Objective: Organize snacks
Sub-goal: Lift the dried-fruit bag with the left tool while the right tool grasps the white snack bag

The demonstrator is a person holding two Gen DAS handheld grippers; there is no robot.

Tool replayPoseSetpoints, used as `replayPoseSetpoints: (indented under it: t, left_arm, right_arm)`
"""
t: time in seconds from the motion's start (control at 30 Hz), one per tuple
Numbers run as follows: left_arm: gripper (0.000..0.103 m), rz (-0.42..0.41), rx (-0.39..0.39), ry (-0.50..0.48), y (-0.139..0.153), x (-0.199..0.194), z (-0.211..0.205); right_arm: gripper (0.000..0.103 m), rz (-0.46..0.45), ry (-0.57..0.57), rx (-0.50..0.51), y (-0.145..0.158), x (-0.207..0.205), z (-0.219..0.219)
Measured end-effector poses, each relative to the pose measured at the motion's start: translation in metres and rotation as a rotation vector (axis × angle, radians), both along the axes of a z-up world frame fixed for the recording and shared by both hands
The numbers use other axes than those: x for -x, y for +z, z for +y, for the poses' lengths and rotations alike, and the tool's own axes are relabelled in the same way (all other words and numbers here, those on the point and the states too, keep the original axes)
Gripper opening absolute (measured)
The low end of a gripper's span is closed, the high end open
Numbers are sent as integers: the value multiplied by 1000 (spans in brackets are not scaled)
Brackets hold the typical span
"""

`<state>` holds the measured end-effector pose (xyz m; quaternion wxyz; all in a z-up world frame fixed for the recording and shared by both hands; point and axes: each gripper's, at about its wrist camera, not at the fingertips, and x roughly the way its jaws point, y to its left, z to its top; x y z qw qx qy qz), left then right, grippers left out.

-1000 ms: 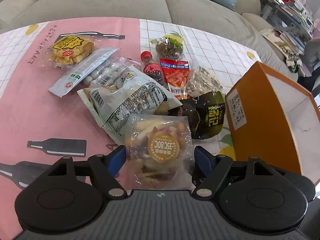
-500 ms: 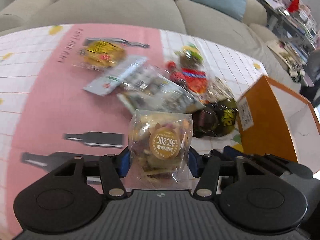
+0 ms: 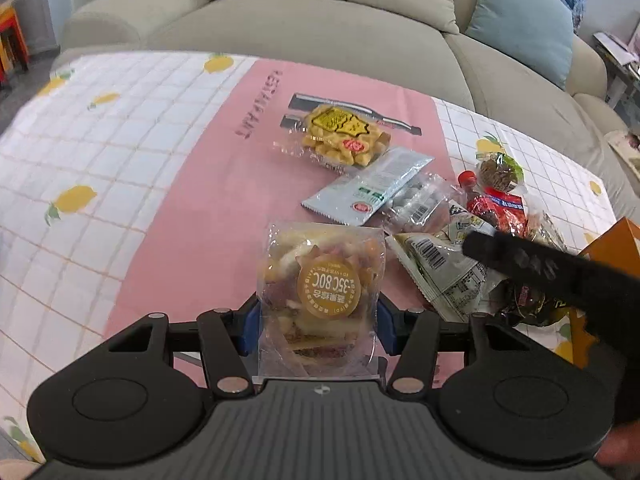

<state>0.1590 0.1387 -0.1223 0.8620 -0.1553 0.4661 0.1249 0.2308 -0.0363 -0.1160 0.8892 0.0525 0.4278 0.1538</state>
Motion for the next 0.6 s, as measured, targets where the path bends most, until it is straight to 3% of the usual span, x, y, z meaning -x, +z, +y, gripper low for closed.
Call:
replayPoseSetpoints:
  t: [0.23,0.37,0.6]
  left_arm:
    - [63,28,30,-2,-12,9,4]
    - [63,29,38,-1,-12,10,5]
    - [63,40,20,-32,-12,16,-6]
  right_arm:
    - [54,43,-60,47,-21,-17,15]
    - [43,51,-25,60,-28,-11,10]
    - [37,56,79,92,-27,23,-5]
